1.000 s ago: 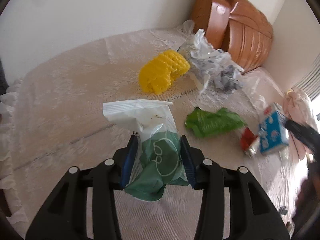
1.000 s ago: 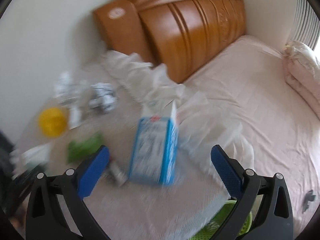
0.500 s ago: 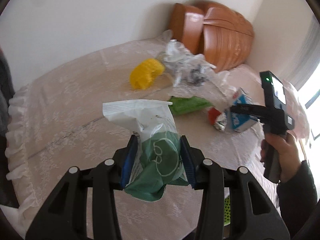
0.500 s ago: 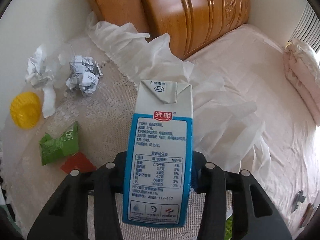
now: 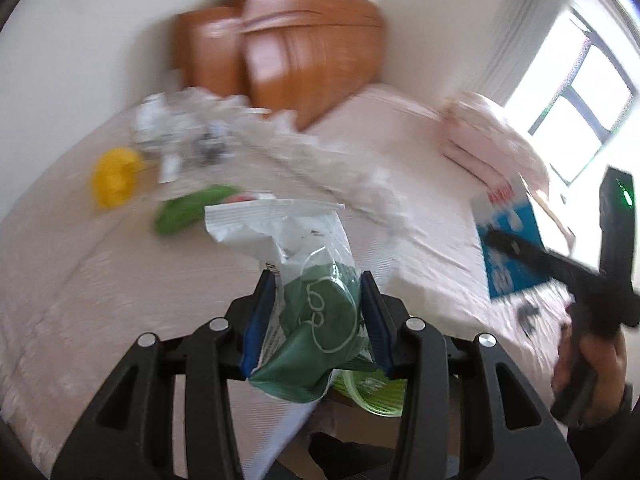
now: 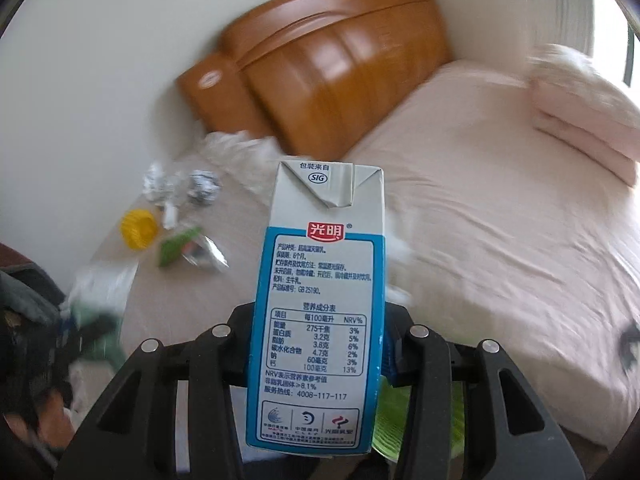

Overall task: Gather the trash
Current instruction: 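Drop the milk carton and green bag into the wastebasket, opening both tools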

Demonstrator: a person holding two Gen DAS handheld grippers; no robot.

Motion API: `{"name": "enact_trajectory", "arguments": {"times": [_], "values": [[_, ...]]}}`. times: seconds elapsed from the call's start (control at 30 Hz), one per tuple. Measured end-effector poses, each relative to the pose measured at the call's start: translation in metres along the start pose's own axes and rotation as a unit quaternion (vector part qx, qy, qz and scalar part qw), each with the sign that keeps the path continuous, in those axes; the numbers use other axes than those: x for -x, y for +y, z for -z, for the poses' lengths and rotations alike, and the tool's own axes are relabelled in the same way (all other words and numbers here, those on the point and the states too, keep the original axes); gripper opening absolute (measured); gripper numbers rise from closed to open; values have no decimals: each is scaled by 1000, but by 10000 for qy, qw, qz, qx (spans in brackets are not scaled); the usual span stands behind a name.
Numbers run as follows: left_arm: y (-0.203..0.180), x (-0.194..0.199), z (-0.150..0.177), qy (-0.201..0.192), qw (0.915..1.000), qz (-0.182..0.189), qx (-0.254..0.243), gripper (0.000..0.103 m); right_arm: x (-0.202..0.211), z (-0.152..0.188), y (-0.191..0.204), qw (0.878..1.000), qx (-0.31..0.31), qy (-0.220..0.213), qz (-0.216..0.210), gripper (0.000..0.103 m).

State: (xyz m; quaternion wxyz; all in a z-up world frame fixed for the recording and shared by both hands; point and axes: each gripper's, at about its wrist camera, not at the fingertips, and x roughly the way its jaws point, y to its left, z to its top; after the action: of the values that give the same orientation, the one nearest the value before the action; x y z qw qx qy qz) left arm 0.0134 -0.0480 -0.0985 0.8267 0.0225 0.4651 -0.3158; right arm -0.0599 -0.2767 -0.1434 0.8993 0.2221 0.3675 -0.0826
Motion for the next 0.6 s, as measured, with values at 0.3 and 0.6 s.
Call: {"name": "enact_trajectory", "arguments": {"times": [0.3, 0.6], "values": [[-105, -29, 6, 384, 9913, 846, -934, 42, 31, 79, -89, 9941, -668, 83, 849, 46], [-157, -44, 23, 657, 9809, 998, -1537, 42, -17, 117, -128, 9886, -1073, 586, 879, 98]]}}
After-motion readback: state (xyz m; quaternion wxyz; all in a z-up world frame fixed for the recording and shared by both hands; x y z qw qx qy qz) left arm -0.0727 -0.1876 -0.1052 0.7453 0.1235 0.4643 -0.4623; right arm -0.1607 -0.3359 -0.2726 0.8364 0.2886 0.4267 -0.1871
